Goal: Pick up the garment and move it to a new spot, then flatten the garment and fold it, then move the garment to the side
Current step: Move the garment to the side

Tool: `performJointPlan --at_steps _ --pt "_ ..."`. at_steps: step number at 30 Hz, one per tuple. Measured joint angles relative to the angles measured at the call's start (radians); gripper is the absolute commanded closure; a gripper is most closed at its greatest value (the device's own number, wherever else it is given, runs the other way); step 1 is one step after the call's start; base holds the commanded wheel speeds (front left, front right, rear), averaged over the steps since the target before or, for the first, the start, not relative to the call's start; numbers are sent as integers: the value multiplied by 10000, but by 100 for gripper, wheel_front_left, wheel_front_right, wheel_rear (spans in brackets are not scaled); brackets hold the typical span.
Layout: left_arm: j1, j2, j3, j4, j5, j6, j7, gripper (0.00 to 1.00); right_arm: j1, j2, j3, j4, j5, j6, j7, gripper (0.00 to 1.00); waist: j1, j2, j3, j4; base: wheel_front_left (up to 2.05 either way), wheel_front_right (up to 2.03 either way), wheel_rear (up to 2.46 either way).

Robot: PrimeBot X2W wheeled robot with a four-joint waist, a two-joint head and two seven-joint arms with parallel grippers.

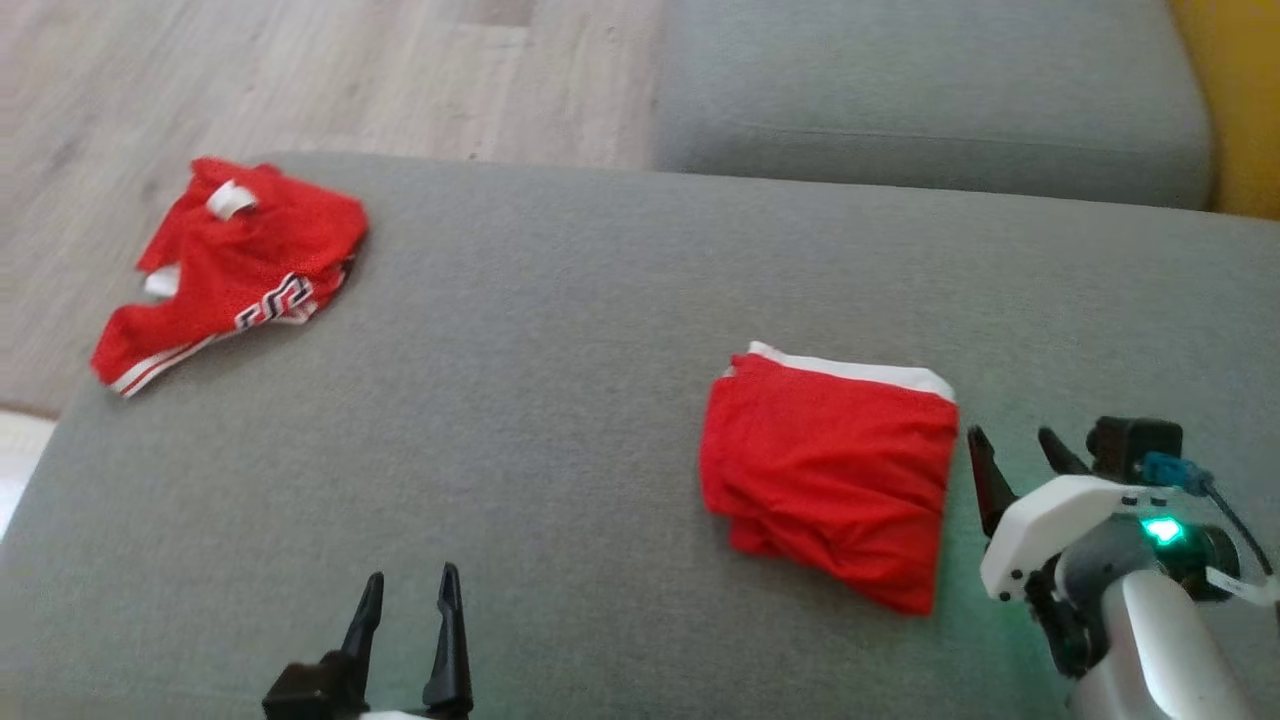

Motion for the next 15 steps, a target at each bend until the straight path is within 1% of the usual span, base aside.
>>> performJointPlan --at_steps 3,7,10,13,14,15 --pt "-22 -4 4 44 10 -4 0 0 -268 -2 -265 782 46 0 364 0 0 0 171 344 0 0 0" --pt "-155 -25 8 84 92 -88 0 0 -764 -2 -311 1674 77 0 700 0 1 0 472 686 0 0 0" --pt "-267 -54 29 98 102 -140 -2 0 -1039 0 -236 2245 430 0 892 0 1 0 663 864 0 0 0" --pt "-268 -77 36 132 119 -180 0 0 -1199 -4 -136 2663 508 0 913 0 0 0 790 920 0 0 0" --pt "-268 -77 38 136 186 -194 -2 0 -1276 -13 -113 2763 571 0 909 6 0 0 819 905 0 0 0" --pt "-269 -79 38 138 228 -217 0 0 -1379 -15 -67 2847 608 0 897 27 0 0 844 877 0 0 0"
